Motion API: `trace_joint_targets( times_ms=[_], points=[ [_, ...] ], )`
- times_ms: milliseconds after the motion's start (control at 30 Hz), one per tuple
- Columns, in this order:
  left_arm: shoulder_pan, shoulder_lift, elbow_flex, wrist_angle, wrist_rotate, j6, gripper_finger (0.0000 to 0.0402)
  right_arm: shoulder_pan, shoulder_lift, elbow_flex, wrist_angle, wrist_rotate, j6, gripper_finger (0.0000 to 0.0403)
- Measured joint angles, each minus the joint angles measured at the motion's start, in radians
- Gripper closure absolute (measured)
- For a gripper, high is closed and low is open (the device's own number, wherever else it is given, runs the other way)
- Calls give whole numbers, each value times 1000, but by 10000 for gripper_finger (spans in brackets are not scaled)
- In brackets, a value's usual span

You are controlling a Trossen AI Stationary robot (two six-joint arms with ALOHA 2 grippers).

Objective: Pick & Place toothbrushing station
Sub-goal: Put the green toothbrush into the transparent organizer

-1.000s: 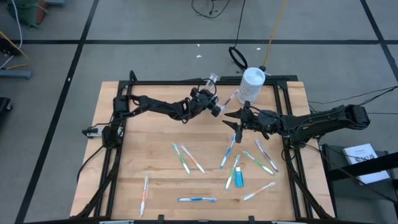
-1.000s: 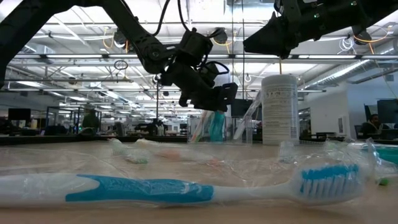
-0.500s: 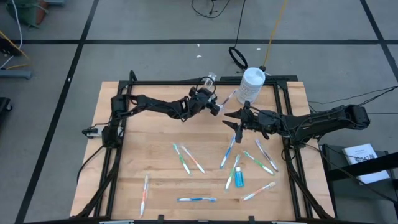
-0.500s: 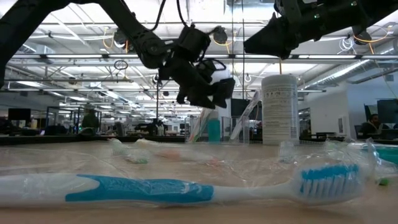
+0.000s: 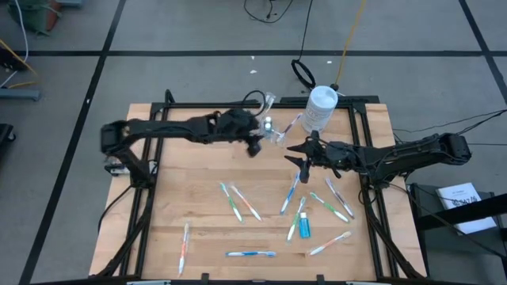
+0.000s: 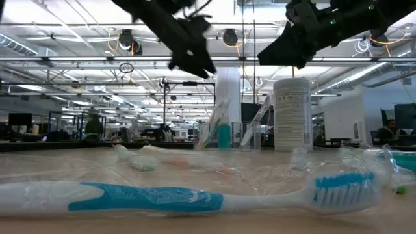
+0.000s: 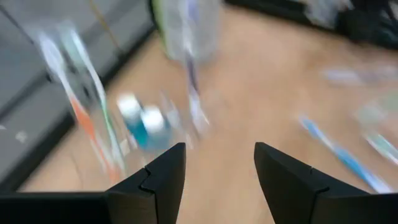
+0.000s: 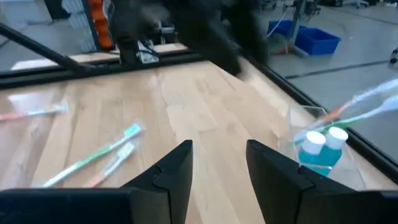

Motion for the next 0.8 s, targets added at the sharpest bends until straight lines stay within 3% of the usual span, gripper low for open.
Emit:
trace_joint_targets(
  times_ms=[167, 400, 567, 800],
  points=[
    [-27, -200, 0, -353, 23, -99, 204, 16, 0, 0, -42, 0, 29, 261],
    [-162, -389, -5, -595, -266, -261, 204, 93, 0, 0, -43, -1, 105, 261],
    [-268, -461, -100, -622, -347, -372, 204, 158, 0, 0, -98, -1, 250, 261],
    [-353, -488, -275, -600, -351, -517, 204, 240, 0, 0, -421, -5, 483, 261]
  ],
)
